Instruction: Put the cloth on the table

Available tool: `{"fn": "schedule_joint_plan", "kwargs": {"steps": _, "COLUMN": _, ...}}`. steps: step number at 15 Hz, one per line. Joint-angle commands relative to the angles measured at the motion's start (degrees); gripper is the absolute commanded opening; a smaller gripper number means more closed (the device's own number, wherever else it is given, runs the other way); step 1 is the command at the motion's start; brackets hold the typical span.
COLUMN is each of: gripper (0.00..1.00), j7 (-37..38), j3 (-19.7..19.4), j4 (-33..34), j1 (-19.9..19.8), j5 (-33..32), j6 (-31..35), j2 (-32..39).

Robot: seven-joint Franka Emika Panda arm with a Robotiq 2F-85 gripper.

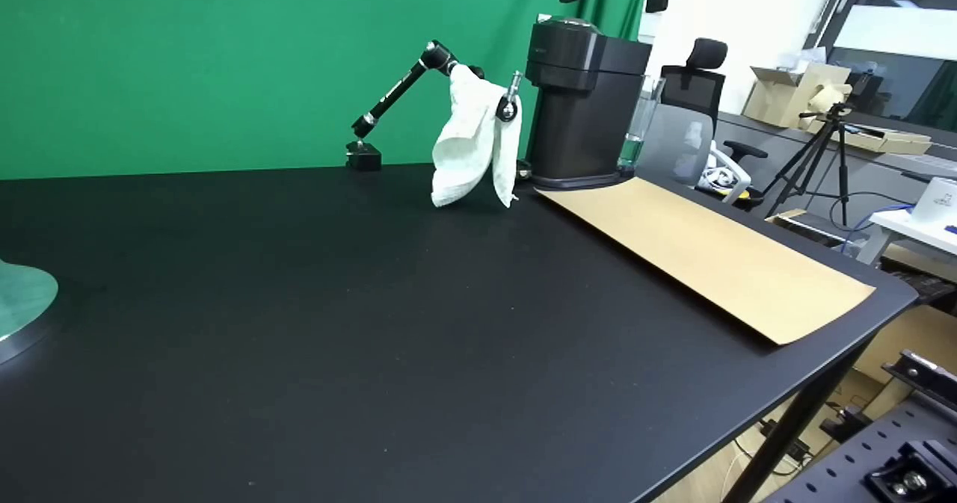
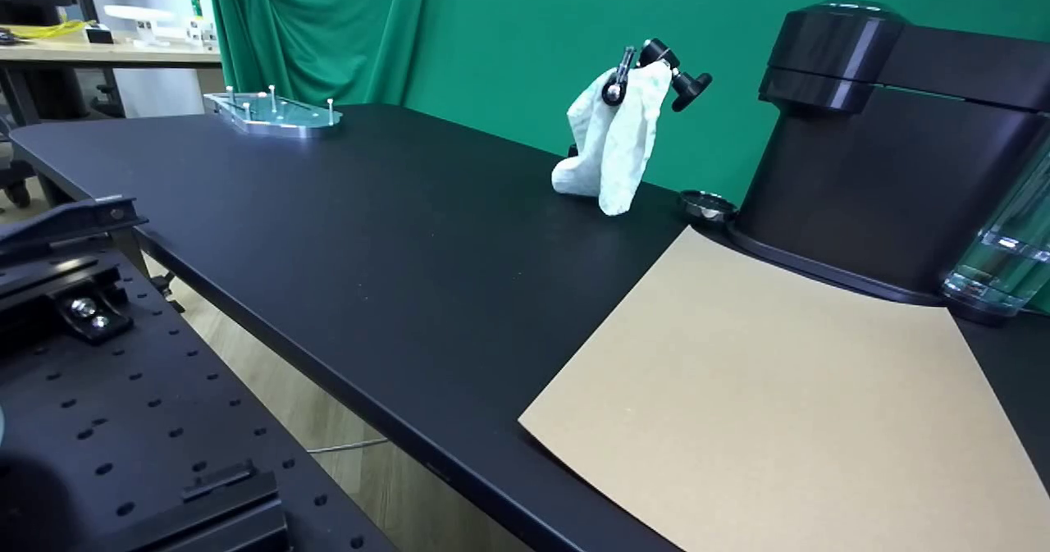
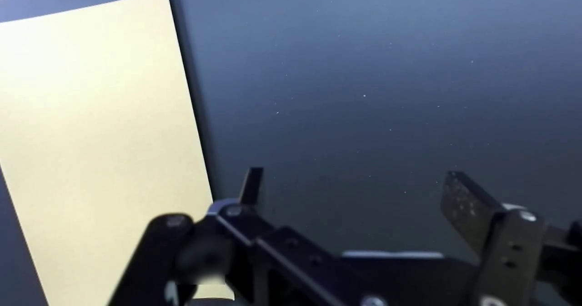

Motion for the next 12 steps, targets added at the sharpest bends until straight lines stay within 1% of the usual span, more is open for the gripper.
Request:
{"fn": "schedule_joint_plan", "kwargs": {"steps": 1, "gripper": 1.0, "j7": 0.08, "j3": -0.51, "j4": 0.08, "j1": 0.53, "j5": -0.12, "j6": -0.1, "j2": 0.02}}
{"fn": "schedule_joint_plan", "kwargs": {"steps": 3, "gripper": 1.0, "j7": -0.84, "j3": -0.91, "j4": 0.8, "j1": 0.33, "j5": -0.2, "j6": 0.82, "j2": 0.63}}
{"fn": "schedule_joint_plan", "kwargs": {"steps": 7, "gripper": 1.0, "j7": -7.44, "j3": -2.52, "j4": 6.08, "j1": -0.72, "j5": -5.57, "j6": 3.45, "j2": 5.22}}
{"fn": "schedule_joint_plan", "kwargs": {"steps": 12, "gripper": 1.0, "j7": -21.81, "j3": -4.52, "j4": 18.12, "j1": -0.98, "j5": -12.72, "j6": 1.85, "j2": 14.83}}
